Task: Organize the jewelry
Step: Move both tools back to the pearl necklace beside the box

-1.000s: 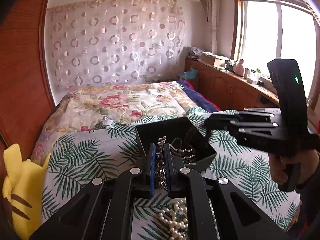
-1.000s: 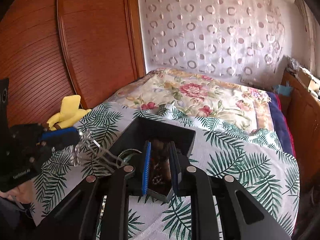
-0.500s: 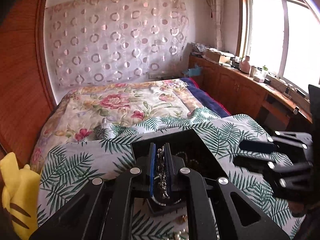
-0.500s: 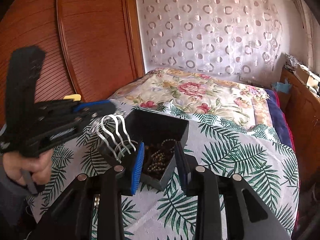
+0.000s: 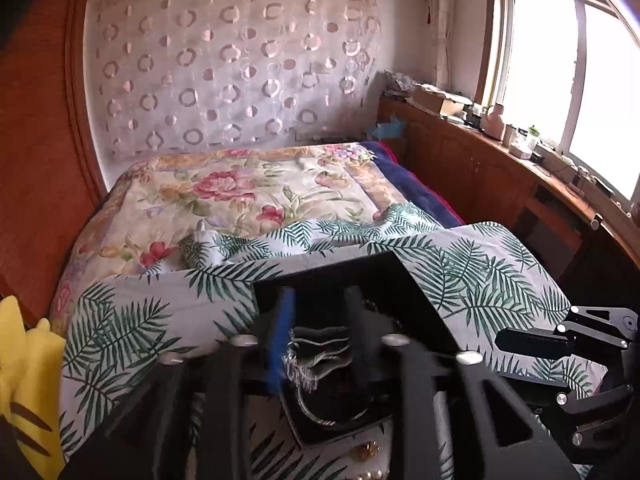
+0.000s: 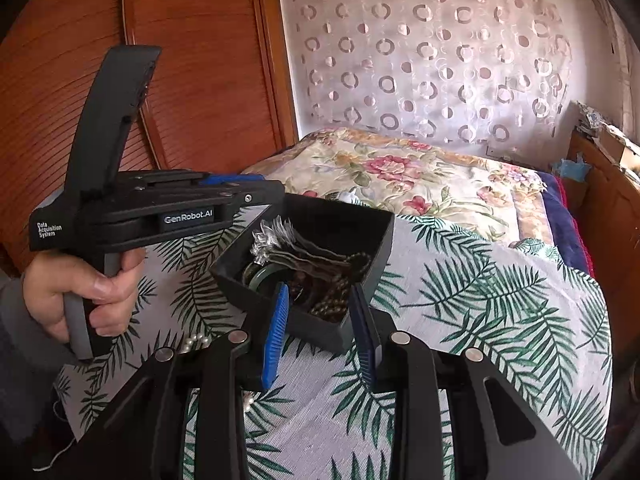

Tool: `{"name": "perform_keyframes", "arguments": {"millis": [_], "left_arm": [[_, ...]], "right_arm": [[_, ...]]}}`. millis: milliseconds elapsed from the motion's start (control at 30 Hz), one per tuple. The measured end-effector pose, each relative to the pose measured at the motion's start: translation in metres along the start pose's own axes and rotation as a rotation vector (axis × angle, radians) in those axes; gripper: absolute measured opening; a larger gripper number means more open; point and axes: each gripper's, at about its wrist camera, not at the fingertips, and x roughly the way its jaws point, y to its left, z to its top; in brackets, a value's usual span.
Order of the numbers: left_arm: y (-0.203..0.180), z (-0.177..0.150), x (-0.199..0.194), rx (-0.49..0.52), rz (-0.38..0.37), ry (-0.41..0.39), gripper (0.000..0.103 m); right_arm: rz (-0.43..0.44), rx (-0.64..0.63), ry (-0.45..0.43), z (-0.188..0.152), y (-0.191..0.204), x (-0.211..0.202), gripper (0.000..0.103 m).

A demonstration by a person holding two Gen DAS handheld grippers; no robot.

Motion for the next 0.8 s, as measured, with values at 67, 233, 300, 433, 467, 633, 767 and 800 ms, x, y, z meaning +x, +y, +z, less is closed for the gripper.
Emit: {"name": "perform_keyframes", "arguments": {"millis": [67,233,300,433,467,633,767,800], "left_arm": [[0.000,-0.004,-0.008,0.007,0.005,-0.009,0.045],[-0.001,-0.022,-0.030,0.027,0.002,-0.028,0.076],[0.000,-0.031,-0.038,0.031,0.004,-0.038,0.086],[0.006,-0.053,-0.051,0.018,0.004,-0.044,0.095],[0.008,-0.060,-0.055,0.012,0.005,-0.044,0.095],[0.022,-0.091,-0.066,-0.028,0.007,-0.017,0.095],[0.029,-0.111,-0.073,-0.043,0.017,0.004,0.095],[0.031,-0.115,-0.074,-0.051,0.014,0.009,0.095]], "right_arm": [[0.009,-0.001,0.004,-0.004,0.003,-0.001,0.034],[0.035,-0.018,0.020,-0.021,0.016,-0.002,0.034],[0.044,-0.024,0.030,-0.026,0.021,0.000,0.034],[0.067,-0.037,0.061,-0.042,0.032,0.005,0.034],[0.071,-0.042,0.069,-0.045,0.034,0.006,0.034],[0.104,-0.063,0.118,-0.059,0.048,0.013,0.034],[0.126,-0.098,0.149,-0.068,0.060,0.015,0.028],[0.130,-0.106,0.154,-0.069,0.064,0.016,0.027]]}}
